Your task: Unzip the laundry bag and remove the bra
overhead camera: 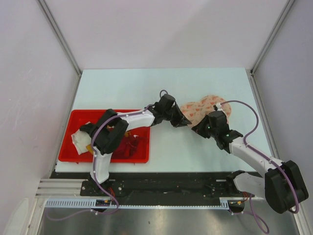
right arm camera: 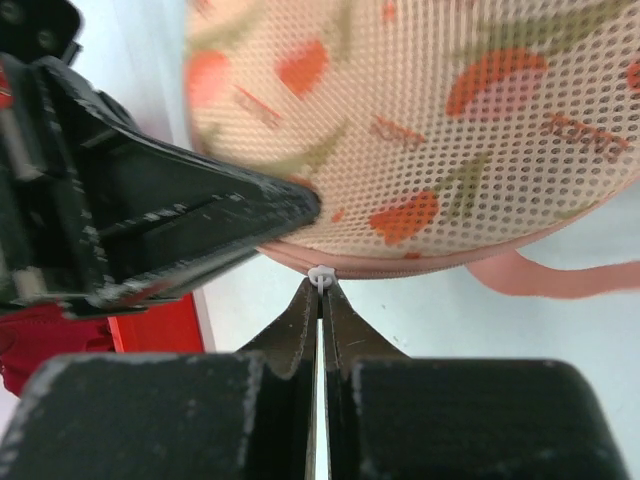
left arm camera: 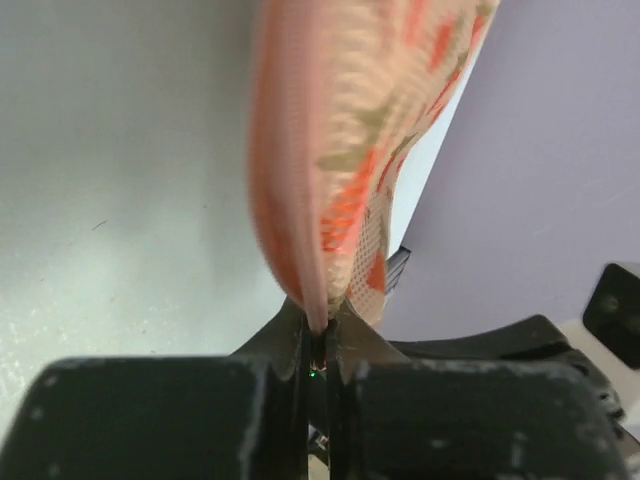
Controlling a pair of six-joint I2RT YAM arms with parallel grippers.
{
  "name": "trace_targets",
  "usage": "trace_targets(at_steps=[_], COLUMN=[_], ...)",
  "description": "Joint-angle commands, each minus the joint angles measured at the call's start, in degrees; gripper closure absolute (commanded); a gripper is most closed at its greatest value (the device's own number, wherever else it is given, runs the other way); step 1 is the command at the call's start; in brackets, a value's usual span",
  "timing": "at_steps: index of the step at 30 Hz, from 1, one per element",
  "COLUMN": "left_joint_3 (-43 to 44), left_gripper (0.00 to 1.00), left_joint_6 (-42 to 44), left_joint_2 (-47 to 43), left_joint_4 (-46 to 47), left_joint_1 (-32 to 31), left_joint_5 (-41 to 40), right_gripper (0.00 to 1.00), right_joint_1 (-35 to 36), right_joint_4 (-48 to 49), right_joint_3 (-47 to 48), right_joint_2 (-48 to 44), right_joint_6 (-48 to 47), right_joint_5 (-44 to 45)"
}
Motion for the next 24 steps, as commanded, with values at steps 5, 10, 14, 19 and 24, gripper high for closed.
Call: trace_targets(at_steps=[5,10,14,19,24], left_joint_3=[2.1,4.3,5.4,14.3,23.7], left_gripper=[1.00,1.00,1.00,1.00,1.00], left_joint_6=[4.0,7.6,8.8,16.6,21.5], left_joint_2=[-2.9,-3.7,-3.9,-0.4,5.2], left_joint_4=[-2.8,-4.5,-4.6,-13.2,-19.5], left_joint_1=[4.9,7.7,9.9,11.8,12.8], left_joint_5=[-0.2,2.7,4.5,3.8,3.2], right_gripper=[1.00,1.00,1.00,1.00,1.00], right_joint_1=[-9.2,-18.4,-21.3,-21.3,-20.0], right_joint_4=[-5.2,-8.4,-9.8,-11.1,-15.7], right_joint_3=[2.8,2.2,2.2,2.0,1.7], right_joint_2=[-4.6,-4.5,-4.1,-6.7,-12.1], right_joint_6=[-7.7,-13.2,-14.8,-14.9,-16.4], right_joint_5=[-1.2,-5.0,-5.4,-4.7,-2.2])
